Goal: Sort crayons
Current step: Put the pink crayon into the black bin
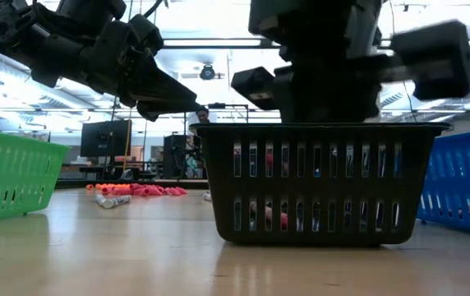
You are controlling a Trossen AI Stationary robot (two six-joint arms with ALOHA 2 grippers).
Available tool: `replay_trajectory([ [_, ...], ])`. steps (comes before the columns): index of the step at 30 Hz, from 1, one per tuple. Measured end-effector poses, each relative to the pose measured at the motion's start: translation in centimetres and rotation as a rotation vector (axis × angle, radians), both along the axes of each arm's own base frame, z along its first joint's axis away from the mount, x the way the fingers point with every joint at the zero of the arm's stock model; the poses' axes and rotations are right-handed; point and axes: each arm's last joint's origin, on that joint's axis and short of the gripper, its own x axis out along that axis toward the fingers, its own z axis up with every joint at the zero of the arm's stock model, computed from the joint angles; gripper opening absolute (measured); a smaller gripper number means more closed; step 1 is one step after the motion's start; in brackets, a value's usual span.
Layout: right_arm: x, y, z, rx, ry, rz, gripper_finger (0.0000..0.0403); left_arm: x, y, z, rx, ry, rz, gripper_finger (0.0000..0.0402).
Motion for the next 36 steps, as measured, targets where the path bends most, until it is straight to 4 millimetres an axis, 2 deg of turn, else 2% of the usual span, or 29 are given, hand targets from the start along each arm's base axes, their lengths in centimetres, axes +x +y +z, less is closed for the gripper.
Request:
replay_trajectory([
  [5, -0.1, 0.3, -0.5, -0.030, 0.013, 0.033, 0.0063, 0.0, 0.0, 0.0, 0.000, 0.000, 0.000, 0.0185],
  [13, -0.4, 0.1, 0.4, -0.091, -0.016, 0.026, 0.0093, 0.0, 0.0, 0.0, 0.001, 0.000, 0.000, 0.0185],
  [21, -1.3, -1.0, 4.4, -0.142, -0.118, -0.025, 0.0098, 0.0, 0.0, 0.0, 0.001, 0.003, 0.000, 0.0185],
  [25, -1.5, -3.0, 6.1, -0.220, -0.154, -0.161, 0.0098, 0.0, 0.0, 0.0, 0.001, 0.003, 0.000, 0.0185],
  [29, -1.8, -6.0, 6.0, -0.282, -0.070, -0.284, 0.0098, 0.0, 0.0, 0.0, 0.001, 0.004, 0.000, 0.0185],
  [36, -2.8, -10.9, 3.0, -0.243, 0.116, -0.451, 0.0097, 0.0, 0.0, -0.1, 0.002, 0.010, 0.000, 0.0185],
])
